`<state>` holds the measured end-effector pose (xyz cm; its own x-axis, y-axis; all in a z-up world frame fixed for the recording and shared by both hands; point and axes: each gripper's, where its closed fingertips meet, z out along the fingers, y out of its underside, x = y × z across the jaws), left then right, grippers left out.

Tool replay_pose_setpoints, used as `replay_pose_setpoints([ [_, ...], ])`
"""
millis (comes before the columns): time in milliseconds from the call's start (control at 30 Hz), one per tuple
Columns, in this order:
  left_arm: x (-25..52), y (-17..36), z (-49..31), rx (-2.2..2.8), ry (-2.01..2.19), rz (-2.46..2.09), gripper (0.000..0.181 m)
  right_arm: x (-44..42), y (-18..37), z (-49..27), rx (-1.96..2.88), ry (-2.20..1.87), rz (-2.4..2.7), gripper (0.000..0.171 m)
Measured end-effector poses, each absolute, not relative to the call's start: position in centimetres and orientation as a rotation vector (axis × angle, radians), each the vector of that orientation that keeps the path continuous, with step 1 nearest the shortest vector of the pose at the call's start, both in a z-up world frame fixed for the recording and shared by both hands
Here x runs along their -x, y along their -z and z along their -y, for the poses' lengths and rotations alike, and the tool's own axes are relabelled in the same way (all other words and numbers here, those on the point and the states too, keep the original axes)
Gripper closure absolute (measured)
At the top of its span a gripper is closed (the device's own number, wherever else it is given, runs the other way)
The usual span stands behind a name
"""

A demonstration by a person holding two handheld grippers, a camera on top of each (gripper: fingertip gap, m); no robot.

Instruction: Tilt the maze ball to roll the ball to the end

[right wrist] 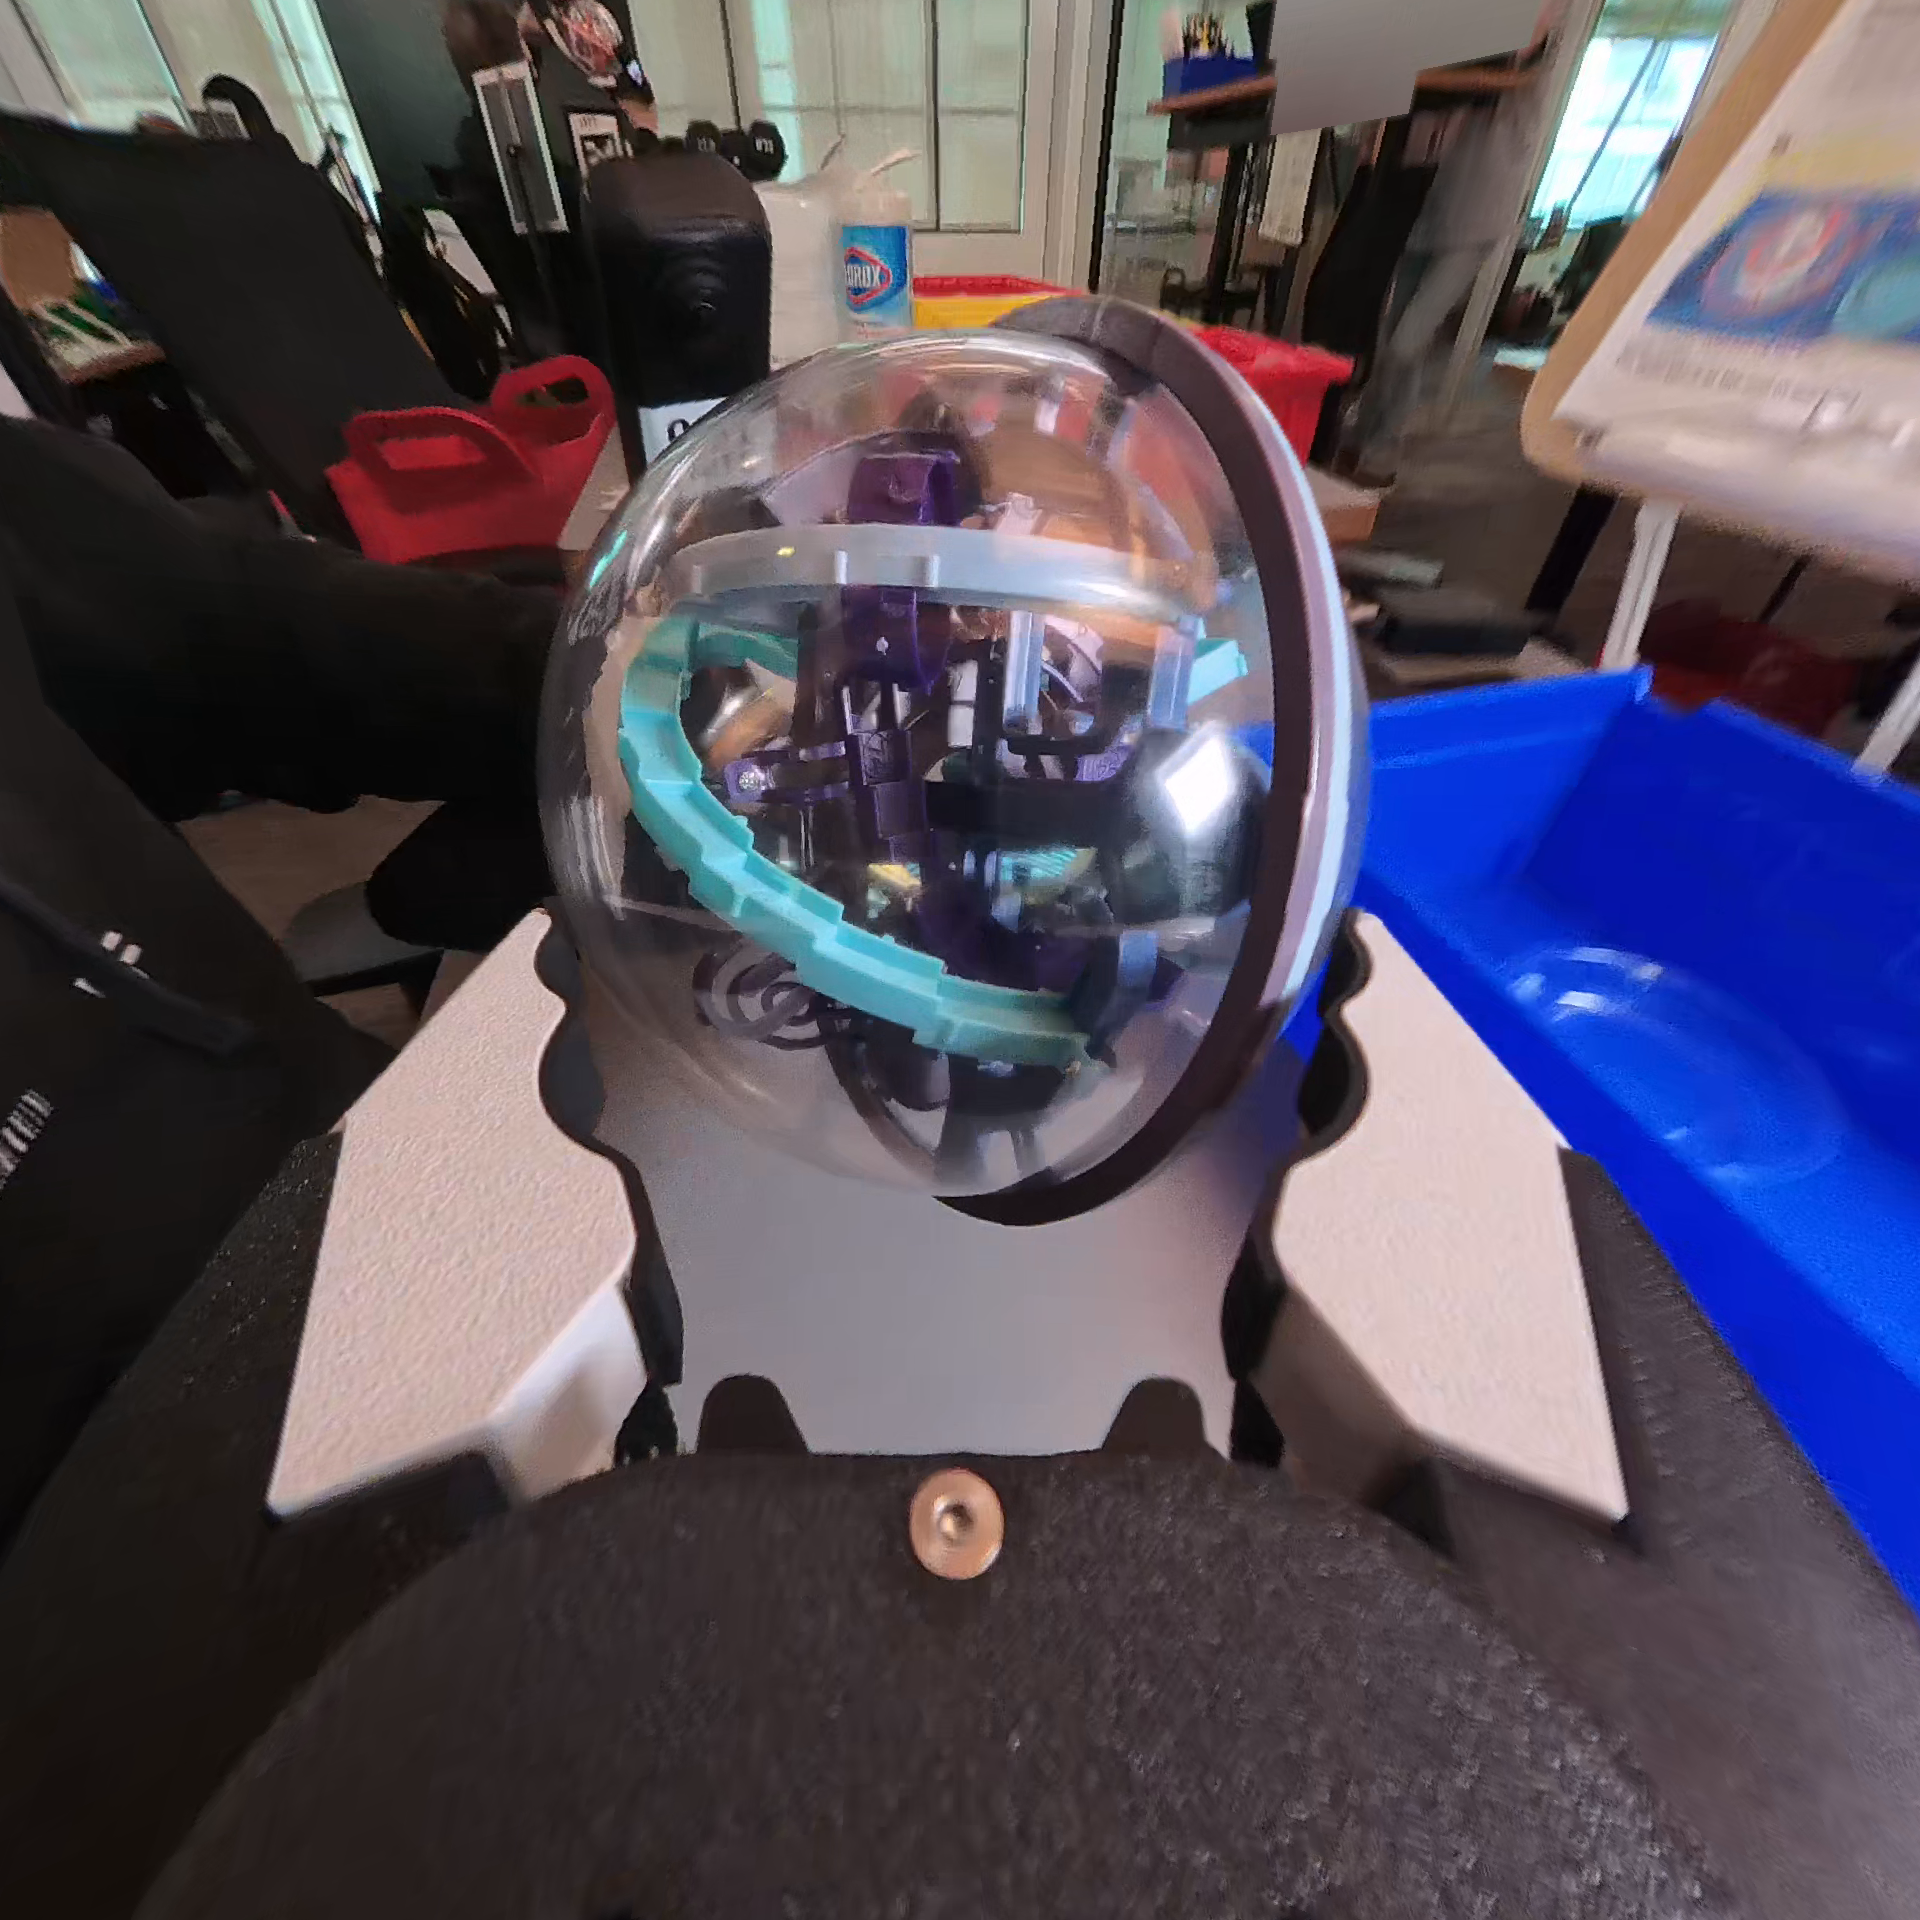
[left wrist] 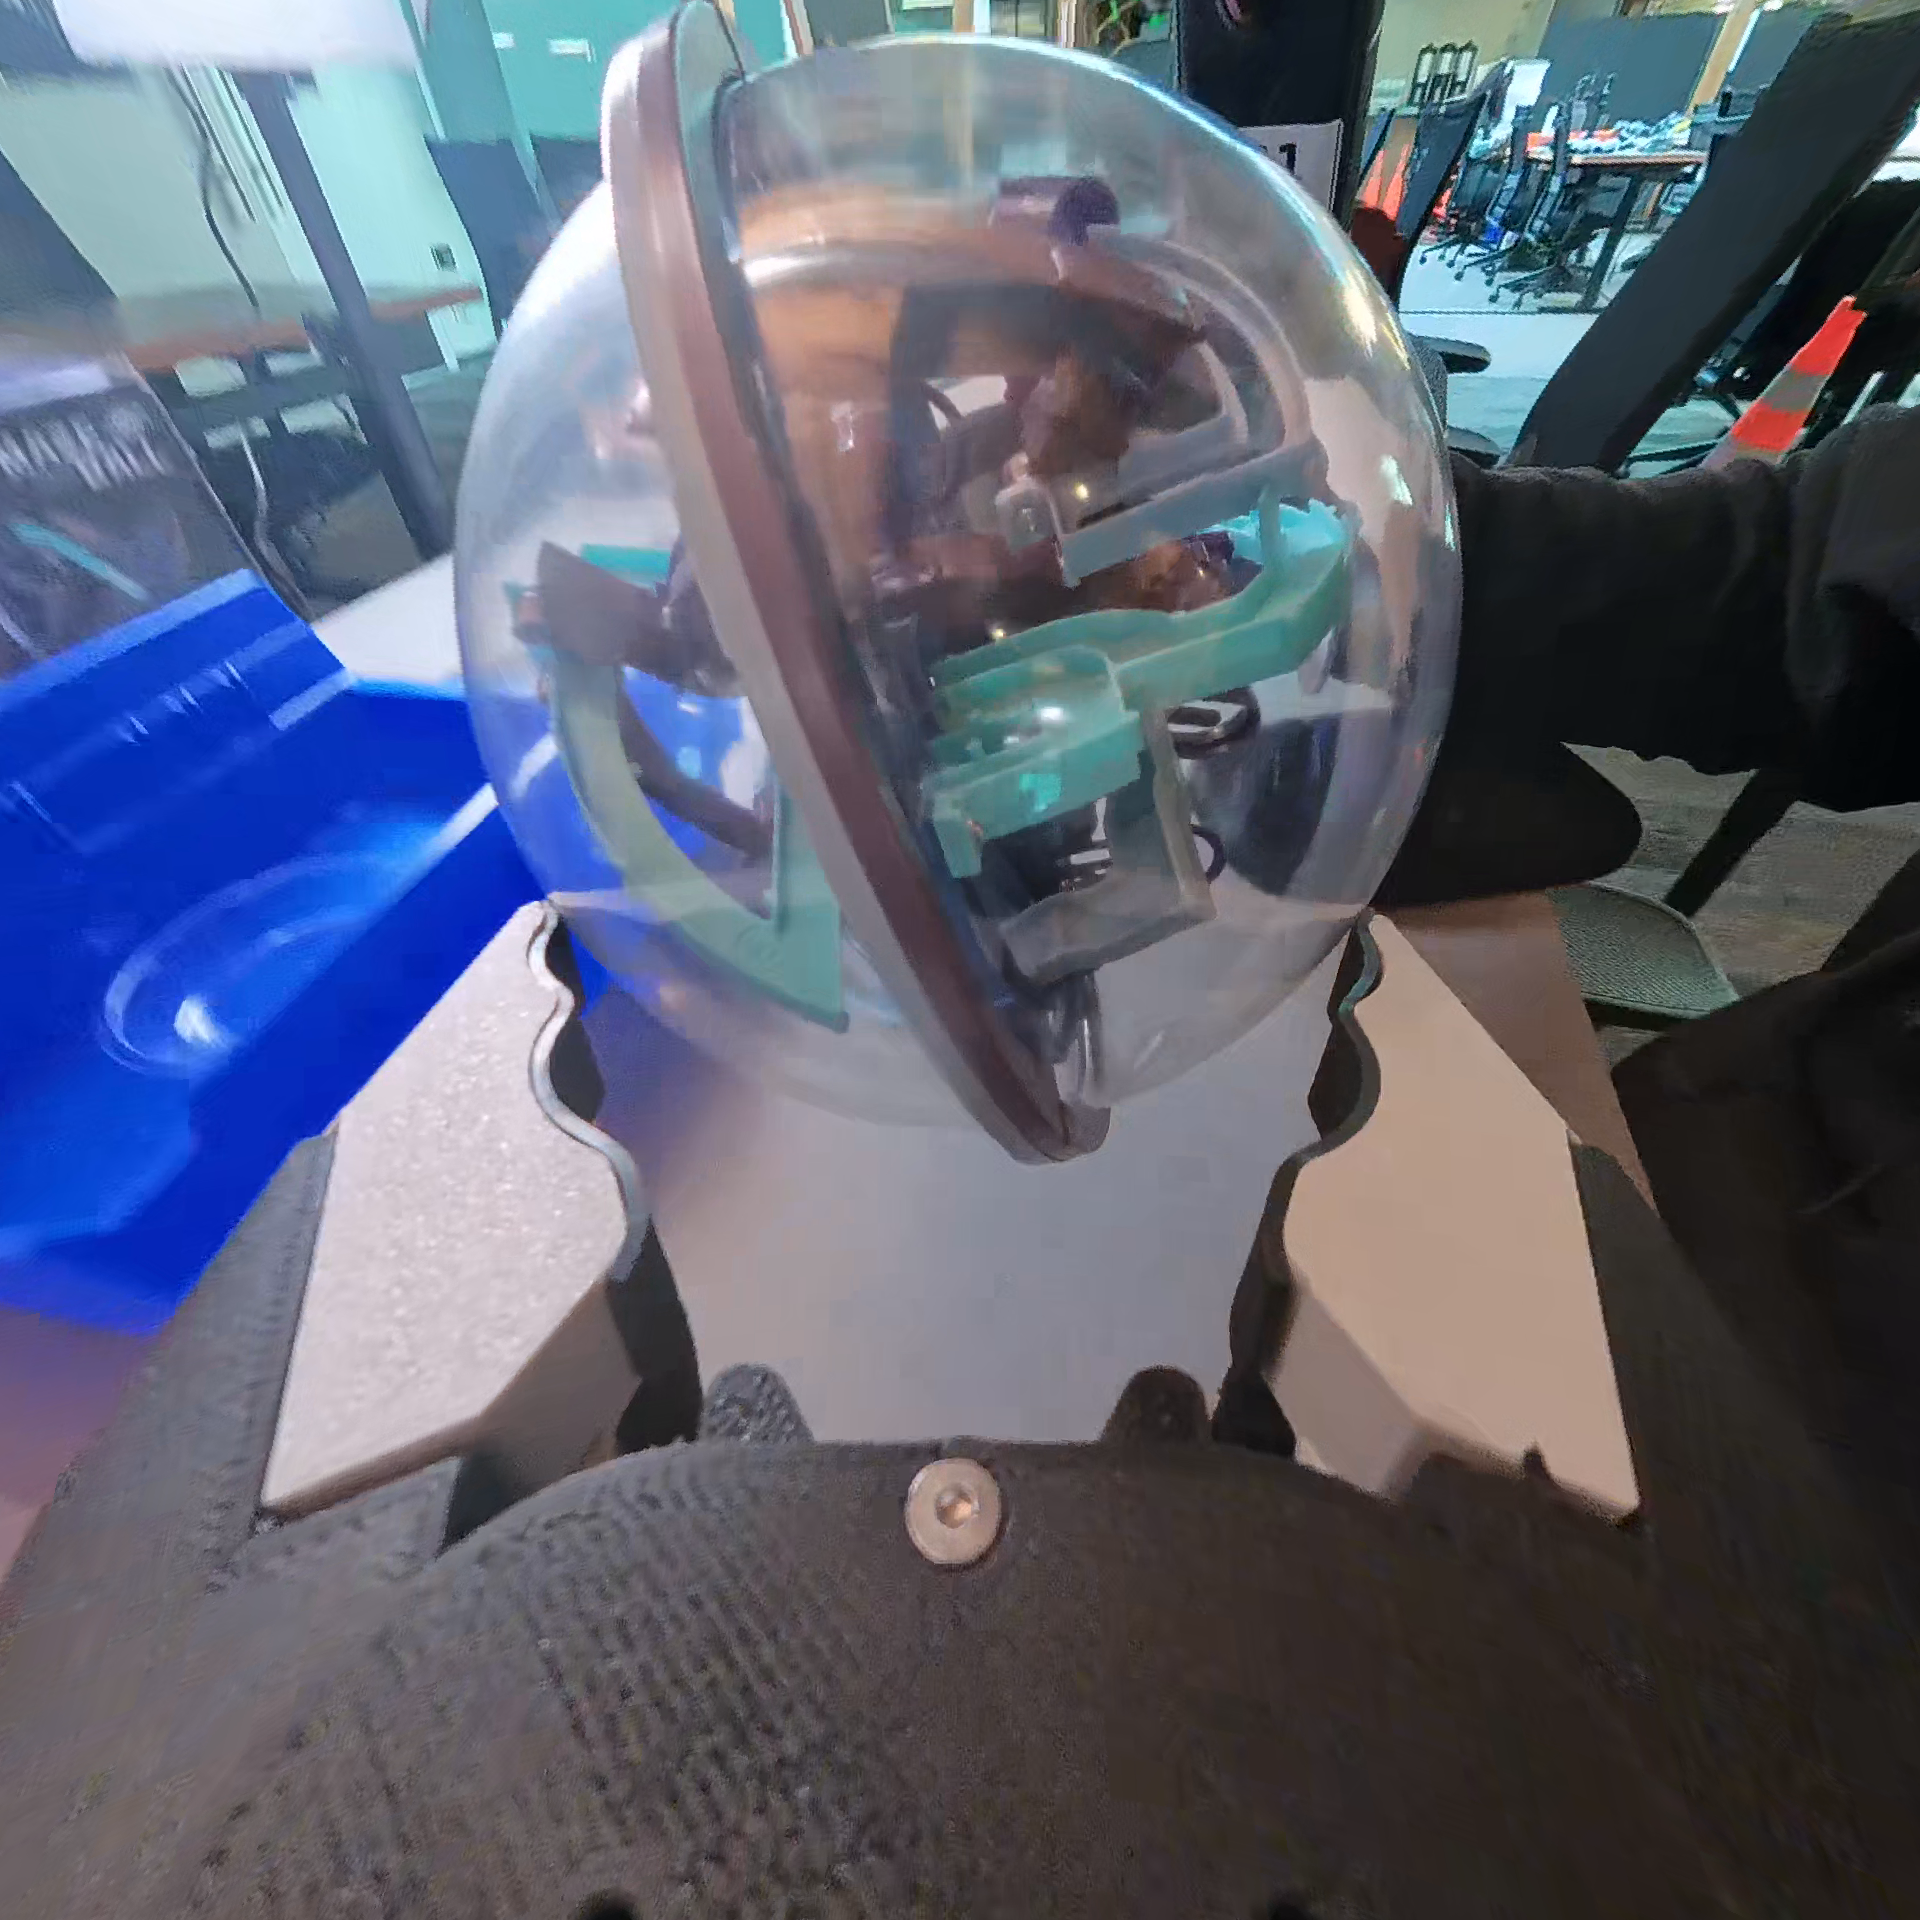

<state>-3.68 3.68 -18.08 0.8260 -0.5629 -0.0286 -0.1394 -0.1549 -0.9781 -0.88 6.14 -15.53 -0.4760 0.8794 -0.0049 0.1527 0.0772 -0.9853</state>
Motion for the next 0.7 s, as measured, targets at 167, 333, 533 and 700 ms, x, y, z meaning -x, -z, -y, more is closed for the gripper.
replay_pose_setpoints([
  [167,4.0,12.9,-3.8,1.594,0.261,-0.644,0.042,0.9,10.4,-5.8,0.861,-1.322,1.729,0.034],
  [333,4.2,9.5,-3.3,1.544,0.141,-0.72,0.041,0.9,7.6,-5.4,0.767,-1.275,1.716,0.034],
  [533,4.1,7.9,-2.6,1.486,0.068,-0.759,0.041,0.9,6.5,-4.8,0.708,-1.232,1.717,0.034],
  [700,4.0,7.2,-2.5,1.431,0.041,-0.753,0.041,0.8,5.4,-4.4,0.663,-1.171,1.74,0.033],
])
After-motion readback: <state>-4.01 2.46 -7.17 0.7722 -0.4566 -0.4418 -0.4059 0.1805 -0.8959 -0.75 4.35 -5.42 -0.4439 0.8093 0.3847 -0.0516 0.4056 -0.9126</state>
